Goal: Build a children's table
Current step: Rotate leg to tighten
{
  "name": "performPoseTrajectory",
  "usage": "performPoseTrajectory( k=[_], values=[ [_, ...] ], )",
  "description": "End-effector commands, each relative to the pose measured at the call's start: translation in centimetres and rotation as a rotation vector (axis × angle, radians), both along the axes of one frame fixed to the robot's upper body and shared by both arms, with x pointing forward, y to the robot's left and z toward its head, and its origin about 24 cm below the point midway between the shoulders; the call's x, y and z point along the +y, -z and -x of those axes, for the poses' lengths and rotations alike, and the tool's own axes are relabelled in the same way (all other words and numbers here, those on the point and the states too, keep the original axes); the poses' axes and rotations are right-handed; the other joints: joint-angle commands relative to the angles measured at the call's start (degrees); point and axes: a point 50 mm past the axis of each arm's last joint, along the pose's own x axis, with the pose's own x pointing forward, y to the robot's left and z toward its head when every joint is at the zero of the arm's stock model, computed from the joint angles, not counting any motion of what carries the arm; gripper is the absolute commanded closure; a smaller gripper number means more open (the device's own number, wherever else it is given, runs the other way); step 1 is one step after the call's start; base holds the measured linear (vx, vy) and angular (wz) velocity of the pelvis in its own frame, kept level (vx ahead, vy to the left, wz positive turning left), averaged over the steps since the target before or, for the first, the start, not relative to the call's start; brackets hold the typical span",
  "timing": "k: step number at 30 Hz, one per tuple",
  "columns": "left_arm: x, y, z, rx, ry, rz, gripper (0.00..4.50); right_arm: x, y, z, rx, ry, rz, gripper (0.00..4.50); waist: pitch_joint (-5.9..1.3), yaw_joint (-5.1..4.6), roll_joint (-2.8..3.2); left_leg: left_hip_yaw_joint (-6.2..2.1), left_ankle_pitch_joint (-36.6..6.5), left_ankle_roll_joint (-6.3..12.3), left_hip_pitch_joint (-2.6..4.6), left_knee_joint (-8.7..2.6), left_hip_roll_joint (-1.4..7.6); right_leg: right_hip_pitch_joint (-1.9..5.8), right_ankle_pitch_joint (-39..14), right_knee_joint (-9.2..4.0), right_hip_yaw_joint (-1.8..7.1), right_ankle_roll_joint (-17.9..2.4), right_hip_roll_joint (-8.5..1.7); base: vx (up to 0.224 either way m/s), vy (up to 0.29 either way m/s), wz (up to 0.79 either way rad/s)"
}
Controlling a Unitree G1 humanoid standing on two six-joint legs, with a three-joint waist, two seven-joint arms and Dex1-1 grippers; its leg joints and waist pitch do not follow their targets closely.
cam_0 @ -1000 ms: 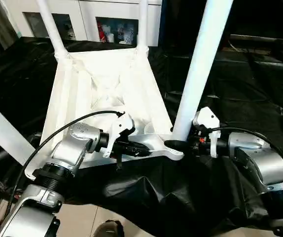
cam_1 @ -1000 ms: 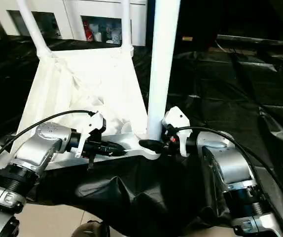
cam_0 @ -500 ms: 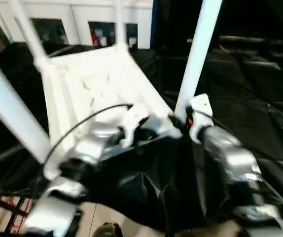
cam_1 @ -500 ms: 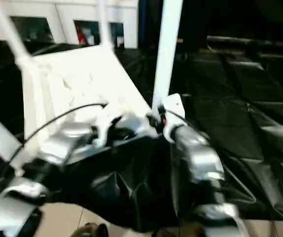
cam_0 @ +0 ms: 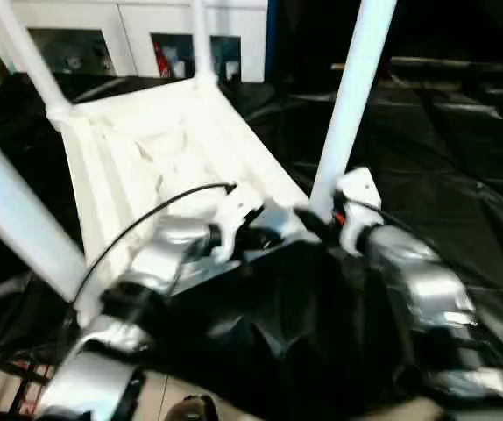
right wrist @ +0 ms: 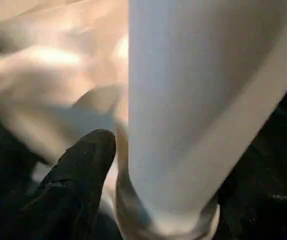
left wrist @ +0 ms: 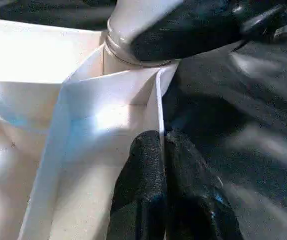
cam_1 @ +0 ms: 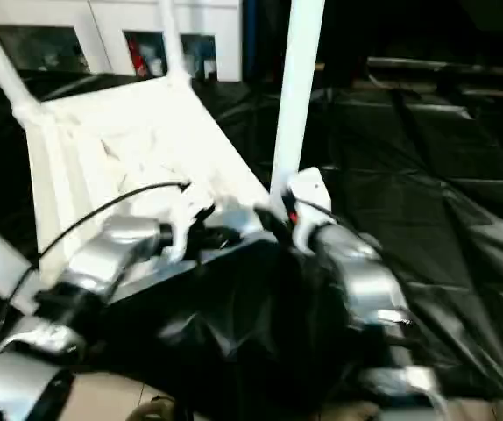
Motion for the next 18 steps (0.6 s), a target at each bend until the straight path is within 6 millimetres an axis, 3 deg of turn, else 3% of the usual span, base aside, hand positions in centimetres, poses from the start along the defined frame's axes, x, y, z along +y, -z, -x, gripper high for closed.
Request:
performPoseTrajectory(
  k=[1, 3, 4, 8, 11, 14, 18],
  values=[
    [-3.4, -2.3, 1.2, -0.073, 0.242, 0.095, 4.50, 3.5, 2.1, 2.5, 0.149, -0.280, -0.036, 1.39, -4.11, 0.12, -0.40, -1.73, -9.0, 6.01, 1.24, -2.98, 3.94, 2.65, -1.2, -3.22, 2.68, -15.0, -4.59, 0.000, 0.000, 0.00],
    [-2.9, -2.3, 1.7, -0.055, 0.299, 0.093, 4.50, 2.6, 1.9, 3.1, 0.170, -0.353, -0.017, 1.39, -4.05, 1.17, -0.32, -1.61, -9.8, 6.03, 1.70, -2.91, 4.36, 2.56, -3.7, -3.26, 2.54, -15.3, -4.52, 0.000, 0.000, 0.00],
    [-2.5, -2.2, 2.2, -0.032, 0.341, 0.090, 4.50, 1.8, 1.7, 3.7, 0.193, -0.403, -0.006, 1.39, -3.94, 1.27, -0.32, -1.68, -10.4, 5.72, 1.48, -3.04, 4.43, 2.54, -5.1, -3.25, 2.44, -15.3, -4.41, 0.000, 0.000, 0.00],
    [-1.8, -2.1, 2.6, -0.005, 0.384, 0.074, 4.50, 1.0, 1.6, 4.0, 0.219, -0.445, 0.007, 1.39, -3.86, 1.65, -0.20, -1.87, -13.6, 3.85, 1.79, -3.40, 4.67, 2.23, -10.3, -3.61, 2.47, -14.9, -4.60, 0.000, 0.000, 0.00],
    [-1.2, -2.0, 2.9, 0.021, 0.406, 0.063, 4.50, 0.4, 1.3, 4.2, 0.233, -0.478, 0.020, 1.69, -3.79, 1.70, -0.28, -1.96, -15.8, 2.08, 1.92, -3.56, 4.58, 2.13, -14.0, -3.93, 2.59, -14.1, -4.80, 0.000, 0.000, 0.00],
    [-0.7, -2.0, 3.0, 0.029, 0.410, 0.056, 4.50, 0.2, 1.2, 4.4, 0.252, -0.505, 0.020, 1.92, -3.95, 1.72, -0.28, -1.95, -14.8, 2.11, 1.79, -3.48, 4.55, 2.13, -12.6, -3.78, 2.65, -13.9, -4.72, 0.000, 0.000, 0.00],
    [-0.6, -2.0, 3.0, 0.031, 0.408, 0.051, 4.50, 0.5, 1.1, 4.6, 0.263, -0.524, 0.004, 2.08, -4.36, 1.91, -0.46, -1.83, -11.2, 3.48, 1.60, -3.00, 4.35, 2.36, -8.2, -3.30, 2.52, -14.6, -4.69, 0.000, 0.000, 0.00]
  ],
)
